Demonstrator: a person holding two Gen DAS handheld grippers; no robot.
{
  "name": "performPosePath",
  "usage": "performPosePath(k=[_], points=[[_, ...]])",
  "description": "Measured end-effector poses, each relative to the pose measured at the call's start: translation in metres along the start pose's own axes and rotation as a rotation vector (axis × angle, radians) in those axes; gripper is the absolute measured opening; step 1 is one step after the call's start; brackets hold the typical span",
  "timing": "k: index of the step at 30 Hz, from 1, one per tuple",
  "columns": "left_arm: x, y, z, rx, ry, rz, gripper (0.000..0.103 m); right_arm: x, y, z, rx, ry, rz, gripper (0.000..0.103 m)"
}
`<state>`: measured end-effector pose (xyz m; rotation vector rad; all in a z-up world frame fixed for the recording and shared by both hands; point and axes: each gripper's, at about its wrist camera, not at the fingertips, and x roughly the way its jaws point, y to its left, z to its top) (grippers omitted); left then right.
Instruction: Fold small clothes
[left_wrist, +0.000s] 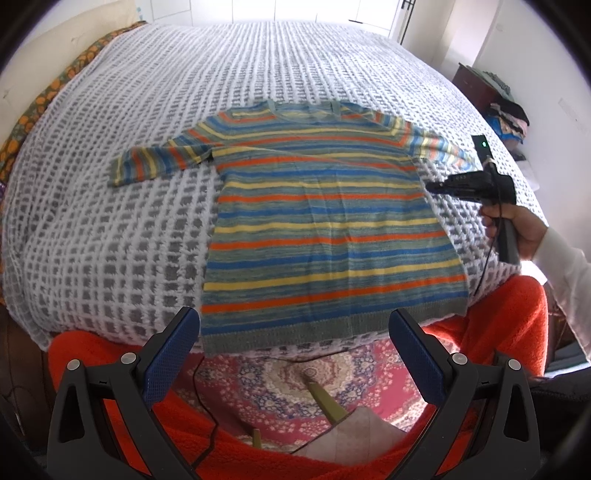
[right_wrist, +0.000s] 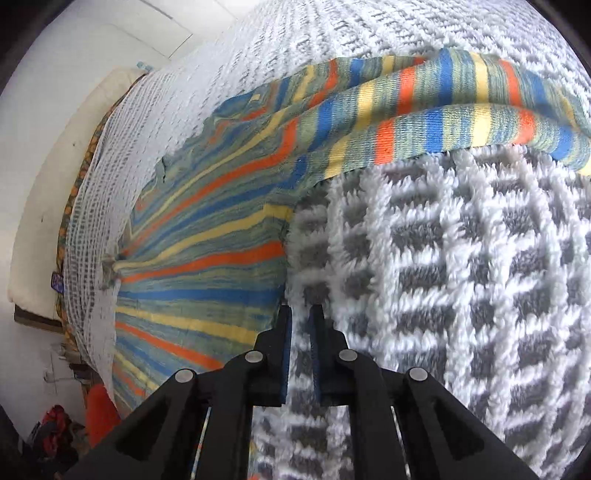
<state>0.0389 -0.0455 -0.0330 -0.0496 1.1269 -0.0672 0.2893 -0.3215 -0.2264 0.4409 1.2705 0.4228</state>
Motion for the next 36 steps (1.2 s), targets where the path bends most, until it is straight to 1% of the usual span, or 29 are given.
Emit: performPosePath(k=[2, 3, 4, 5, 6, 7, 8, 9, 11, 12, 14, 15, 16, 17, 18, 19, 21, 23, 24, 25, 26, 27, 29, 31, 34, 35, 36], points=[[0.000, 0.002, -0.001, -0.004, -0.004, 0.000, 0.102, -0.006, 0.013, -0.017, -0.065, 0.073, -0.002, 0.013], [0.001, 0.004, -0.001, -0.011, -0.003, -0.006, 0.102, -0.004, 0.019, -0.028, -0.086, 0.121, 0.004, 0.016], [0.001, 0.006, -0.001, -0.019, -0.001, -0.013, 0.102, -0.004, 0.025, -0.042, -0.099, 0.171, 0.031, 0.022], [0.003, 0.008, -0.001, -0.025, 0.001, -0.019, 0.102, -0.001, 0.029, -0.056, -0.113, 0.220, 0.057, 0.023], [0.004, 0.009, -0.001, -0.028, 0.004, -0.022, 0.102, 0.003, 0.034, -0.073, -0.145, 0.279, 0.056, 0.023], [0.005, 0.010, -0.001, -0.027, 0.007, -0.020, 0.102, 0.006, 0.039, -0.088, -0.194, 0.322, 0.008, 0.023], [0.005, 0.011, -0.001, -0.024, 0.008, -0.014, 0.102, 0.004, 0.042, -0.100, -0.239, 0.341, -0.051, 0.022], [0.005, 0.012, -0.002, -0.022, 0.005, -0.008, 0.102, -0.003, 0.042, -0.107, -0.255, 0.335, -0.084, 0.021], [0.005, 0.016, -0.003, -0.024, 0.002, 0.001, 0.102, -0.027, 0.035, -0.112, -0.219, 0.283, -0.134, 0.021], [0.007, 0.019, -0.004, -0.031, 0.007, 0.002, 0.102, -0.038, 0.032, -0.114, -0.209, 0.253, -0.179, 0.023], [0.014, 0.025, -0.005, -0.048, 0.021, -0.001, 0.102, -0.055, 0.040, -0.119, -0.248, 0.195, -0.299, 0.023], [0.018, 0.028, -0.005, -0.051, 0.023, -0.002, 0.102, -0.063, 0.047, -0.123, -0.267, 0.167, -0.323, 0.023], [0.023, 0.030, -0.005, -0.046, 0.021, -0.001, 0.102, -0.068, 0.056, -0.126, -0.273, 0.137, -0.309, 0.024], [0.029, 0.030, -0.003, -0.029, 0.019, 0.003, 0.102, -0.072, 0.067, -0.130, -0.269, 0.108, -0.272, 0.024], [0.038, 0.030, -0.001, -0.009, 0.027, 0.013, 0.102, -0.074, 0.078, -0.134, -0.262, 0.077, -0.224, 0.029], [0.045, 0.029, 0.001, 0.008, 0.025, 0.015, 0.102, -0.075, 0.087, -0.138, -0.256, 0.048, -0.180, 0.041], [0.060, 0.028, 0.010, 0.032, 0.007, -0.005, 0.102, -0.068, 0.107, -0.145, -0.246, -0.006, -0.113, 0.052], [0.080, 0.028, 0.019, 0.032, -0.005, -0.039, 0.102, -0.053, 0.127, -0.149, -0.239, -0.039, -0.069, 0.052], [0.092, 0.030, 0.022, 0.028, -0.007, -0.054, 0.102, -0.044, 0.133, -0.150, -0.227, -0.039, -0.055, 0.052], [0.108, 0.032, 0.025, 0.018, -0.002, -0.046, 0.102, -0.035, 0.138, -0.149, -0.219, -0.034, -0.051, 0.052], [0.121, 0.033, 0.026, 0.006, 0.004, -0.034, 0.102, -0.019, 0.156, -0.147, -0.224, -0.031, -0.060, 0.052], [0.138, 0.035, 0.026, -0.002, 0.012, -0.022, 0.102, -0.014, 0.162, -0.148, -0.244, -0.029, -0.076, 0.052], [0.168, 0.038, 0.022, 0.002, 0.057, 0.018, 0.102, -0.013, 0.177, -0.155, -0.294, -0.022, -0.101, 0.052], [0.191, 0.039, 0.014, 0.015, 0.100, 0.042, 0.102, -0.019, 0.178, -0.153, -0.307, -0.022, -0.107, 0.052], [0.192, 0.032, 0.004, 0.075, 0.068, 0.074, 0.103, -0.016, 0.174, -0.162, -0.294, -0.025, -0.110, 0.052], [0.193, 0.029, 0.001, 0.097, 0.078, 0.084, 0.103, -0.014, 0.173, -0.165, -0.286, -0.028, -0.110, 0.052], [0.197, 0.027, 0.000, 0.121, 0.100, 0.079, 0.103, -0.012, 0.173, -0.165, -0.277, -0.028, -0.108, 0.052]])
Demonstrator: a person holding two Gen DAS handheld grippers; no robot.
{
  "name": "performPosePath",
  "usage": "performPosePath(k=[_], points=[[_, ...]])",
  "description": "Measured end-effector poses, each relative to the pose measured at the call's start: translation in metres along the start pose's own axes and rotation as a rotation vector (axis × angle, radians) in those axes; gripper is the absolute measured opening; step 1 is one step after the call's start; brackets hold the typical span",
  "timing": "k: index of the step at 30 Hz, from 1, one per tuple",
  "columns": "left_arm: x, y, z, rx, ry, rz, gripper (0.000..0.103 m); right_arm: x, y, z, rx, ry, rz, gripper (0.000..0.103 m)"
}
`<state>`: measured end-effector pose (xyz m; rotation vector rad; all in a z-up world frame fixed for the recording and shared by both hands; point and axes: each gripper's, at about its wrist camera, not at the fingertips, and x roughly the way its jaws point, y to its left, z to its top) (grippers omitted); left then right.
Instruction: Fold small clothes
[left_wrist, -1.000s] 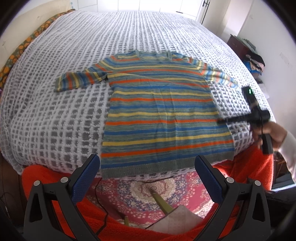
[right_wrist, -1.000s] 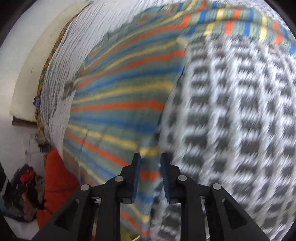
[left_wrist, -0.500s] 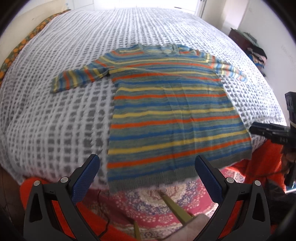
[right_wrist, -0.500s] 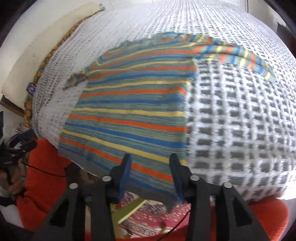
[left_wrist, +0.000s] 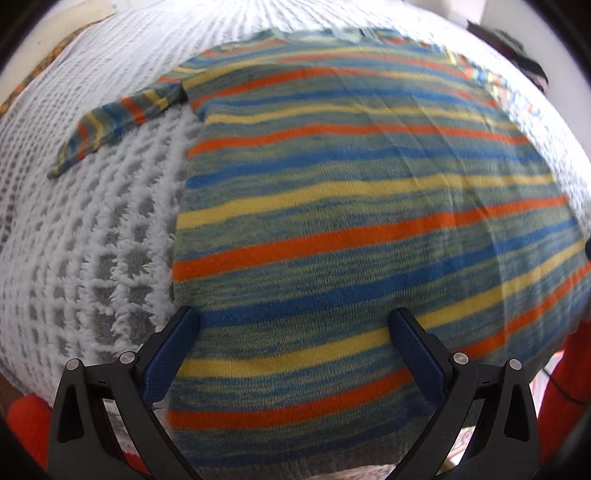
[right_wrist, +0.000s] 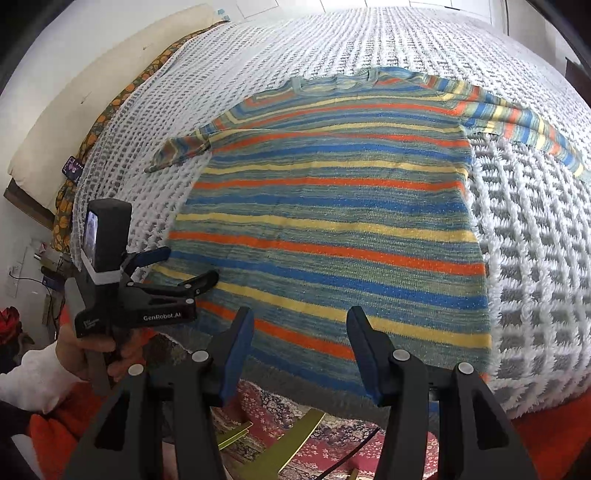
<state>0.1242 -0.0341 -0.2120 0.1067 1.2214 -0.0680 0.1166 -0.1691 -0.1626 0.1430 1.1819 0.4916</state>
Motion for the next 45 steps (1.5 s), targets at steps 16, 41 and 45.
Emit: performPosePath(k=[16, 41, 45], points=[[-0.010, 0.316, 0.058, -0.837, -0.174, -0.323, 0.100, 0.005, 0.000, 0.003, 0.024, -0.012, 0.026, 0.054], [0.007, 0.353, 0.021, -0.990, -0.117, -0.294, 0.007, 0.012, 0.010, 0.007, 0.008, 0.000, 0.024, 0.054], [0.014, 0.341, 0.017, -0.957, -0.035, -0.240, 0.027, 0.016, 0.013, 0.007, 0.005, 0.021, 0.044, 0.054]])
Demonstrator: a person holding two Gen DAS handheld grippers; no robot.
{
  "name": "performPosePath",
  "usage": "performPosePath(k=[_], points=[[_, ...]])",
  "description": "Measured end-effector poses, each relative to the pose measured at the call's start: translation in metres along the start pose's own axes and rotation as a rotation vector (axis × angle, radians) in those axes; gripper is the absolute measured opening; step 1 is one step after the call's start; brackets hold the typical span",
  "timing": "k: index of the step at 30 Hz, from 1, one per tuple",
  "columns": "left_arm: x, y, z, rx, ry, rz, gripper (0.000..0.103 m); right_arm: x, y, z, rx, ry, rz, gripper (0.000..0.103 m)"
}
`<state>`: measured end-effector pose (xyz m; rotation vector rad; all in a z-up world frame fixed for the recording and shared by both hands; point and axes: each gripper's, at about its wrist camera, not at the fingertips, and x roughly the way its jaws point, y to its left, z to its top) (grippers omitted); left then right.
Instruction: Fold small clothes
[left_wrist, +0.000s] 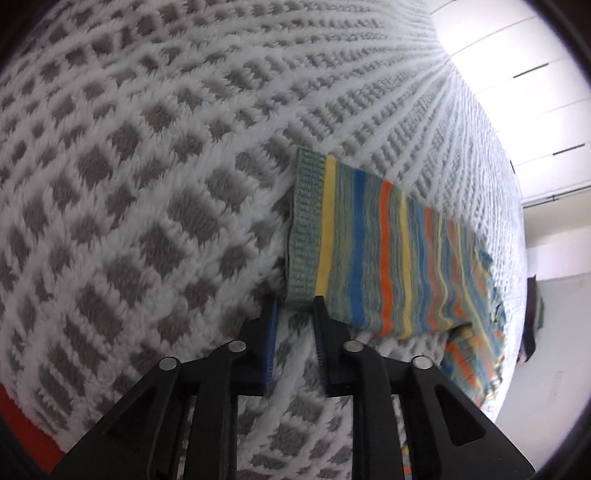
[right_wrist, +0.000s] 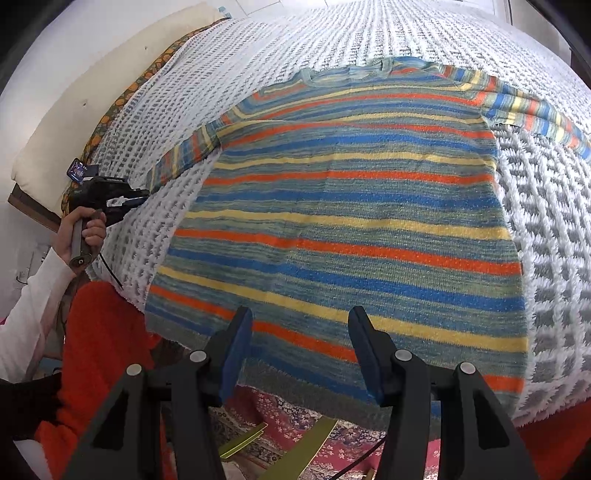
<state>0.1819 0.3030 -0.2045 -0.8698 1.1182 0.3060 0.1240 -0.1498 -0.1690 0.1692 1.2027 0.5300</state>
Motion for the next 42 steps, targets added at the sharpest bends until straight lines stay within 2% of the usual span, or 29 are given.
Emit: performPosePath(k=[2, 4, 5, 7, 11, 16, 18, 22, 24, 28, 31, 36, 42], points=[[-0.017, -0.011, -0.007, 0.042, -0.068, 0.031, 0.055, -0.006, 0.004, -0.001, -0.014, -0.023, -0.002, 0.054], [-0.041, -0.031, -0.010, 0.107, -0.165, 0.065, 0.064, -0.012, 0.003, -0.003, -0.009, -0.048, -0.005, 0.058], [-0.050, -0.046, -0.007, 0.161, -0.199, 0.061, 0.064, -0.013, 0.001, -0.004, 0.002, -0.055, -0.006, 0.059], [-0.054, -0.083, 0.005, 0.277, -0.198, 0.028, 0.064, -0.010, -0.003, -0.006, 0.022, -0.051, -0.001, 0.059], [-0.022, -0.175, 0.033, 0.506, -0.054, -0.111, 0.067, -0.004, -0.006, -0.003, 0.027, -0.042, 0.022, 0.059], [0.035, -0.258, 0.040, 0.673, 0.019, -0.058, 0.067, -0.002, -0.010, 0.002, 0.029, -0.056, 0.044, 0.059], [0.050, -0.278, 0.038, 0.721, 0.047, -0.056, 0.067, -0.001, -0.014, 0.003, 0.045, -0.056, 0.047, 0.059], [0.074, -0.303, 0.039, 0.829, 0.065, 0.008, 0.067, 0.002, -0.025, 0.003, 0.076, -0.045, 0.047, 0.059], [0.085, -0.307, 0.045, 0.854, 0.081, 0.023, 0.067, 0.004, -0.028, 0.003, 0.087, -0.045, 0.056, 0.059], [0.103, -0.313, 0.058, 0.850, 0.129, -0.003, 0.067, 0.010, -0.033, 0.004, 0.103, -0.041, 0.076, 0.059], [0.118, -0.319, 0.066, 0.850, 0.143, -0.016, 0.073, 0.014, -0.034, 0.006, 0.105, -0.035, 0.089, 0.059], [0.150, -0.328, 0.065, 0.845, 0.178, -0.005, 0.072, 0.026, -0.034, 0.007, 0.112, -0.004, 0.120, 0.059], [0.181, -0.332, 0.056, 0.869, 0.192, 0.027, 0.055, 0.031, -0.038, 0.008, 0.127, 0.004, 0.131, 0.059]])
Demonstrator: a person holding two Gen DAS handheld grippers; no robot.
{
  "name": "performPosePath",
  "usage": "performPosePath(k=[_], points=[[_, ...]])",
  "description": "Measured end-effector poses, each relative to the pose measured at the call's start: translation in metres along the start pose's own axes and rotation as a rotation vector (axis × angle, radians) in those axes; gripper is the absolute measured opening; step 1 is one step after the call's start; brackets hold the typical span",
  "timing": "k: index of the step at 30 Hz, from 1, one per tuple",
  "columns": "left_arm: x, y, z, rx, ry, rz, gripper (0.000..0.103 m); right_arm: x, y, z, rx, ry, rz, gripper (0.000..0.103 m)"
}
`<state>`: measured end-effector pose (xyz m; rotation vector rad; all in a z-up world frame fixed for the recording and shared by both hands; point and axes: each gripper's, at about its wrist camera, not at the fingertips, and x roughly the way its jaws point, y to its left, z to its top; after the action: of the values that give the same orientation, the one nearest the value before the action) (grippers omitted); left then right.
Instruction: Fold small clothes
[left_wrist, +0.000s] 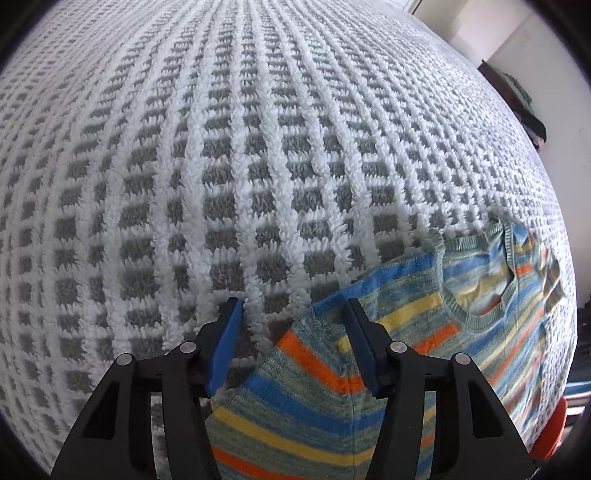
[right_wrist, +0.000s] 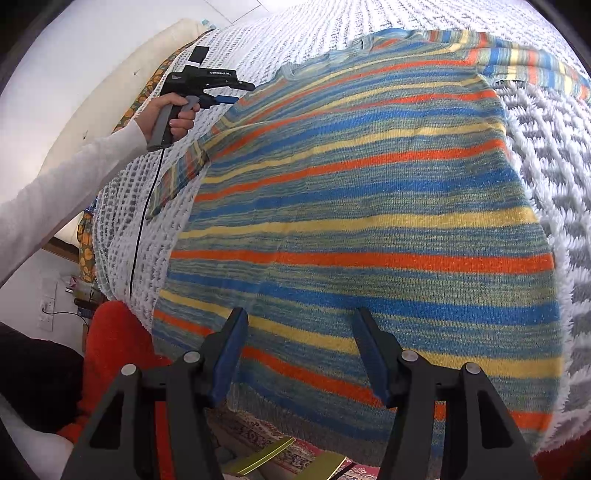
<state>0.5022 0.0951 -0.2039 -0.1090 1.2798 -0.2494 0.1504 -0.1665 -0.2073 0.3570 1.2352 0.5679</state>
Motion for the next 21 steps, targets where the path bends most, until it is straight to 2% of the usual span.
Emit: performPosePath(k=[4, 7, 9, 10, 11, 12, 13, 15, 17, 19, 21], points=[[0.003, -0.013, -0.002, 0.075, -0.001, -0.068, 0.041, 0.002, -0.004, 0.001, 0.024, 0.001, 0.009, 0.059], [0.012, -0.023, -0.003, 0.116, 0.039, -0.073, 0.040, 0.003, -0.005, 0.001, 0.027, -0.001, 0.006, 0.059], [0.016, -0.030, -0.004, 0.143, 0.052, -0.082, 0.025, 0.003, -0.005, 0.002, 0.028, -0.001, 0.003, 0.059], [0.016, -0.036, -0.006, 0.166, 0.059, -0.098, 0.009, 0.003, -0.006, 0.002, 0.028, 0.000, 0.002, 0.059], [0.014, -0.043, -0.009, 0.195, 0.062, -0.101, 0.009, 0.002, -0.006, 0.002, 0.029, -0.001, 0.002, 0.059], [0.010, -0.054, -0.012, 0.246, 0.052, -0.075, 0.009, 0.002, -0.006, 0.002, 0.032, -0.003, 0.001, 0.059], [0.006, -0.066, -0.015, 0.308, 0.034, -0.018, 0.008, 0.001, -0.007, 0.002, 0.035, -0.005, -0.001, 0.059], [-0.001, -0.084, -0.016, 0.388, -0.012, 0.124, 0.008, 0.001, -0.008, 0.002, 0.041, -0.009, -0.003, 0.059], [-0.004, -0.096, -0.010, 0.421, -0.065, 0.254, 0.008, 0.001, -0.009, 0.003, 0.045, -0.012, -0.004, 0.059], [-0.003, -0.098, -0.002, 0.419, -0.092, 0.325, 0.008, 0.002, -0.008, 0.003, 0.042, -0.013, -0.006, 0.059], [0.009, -0.094, 0.004, 0.389, -0.072, 0.340, 0.008, 0.002, -0.006, 0.004, 0.039, -0.015, -0.008, 0.059]])
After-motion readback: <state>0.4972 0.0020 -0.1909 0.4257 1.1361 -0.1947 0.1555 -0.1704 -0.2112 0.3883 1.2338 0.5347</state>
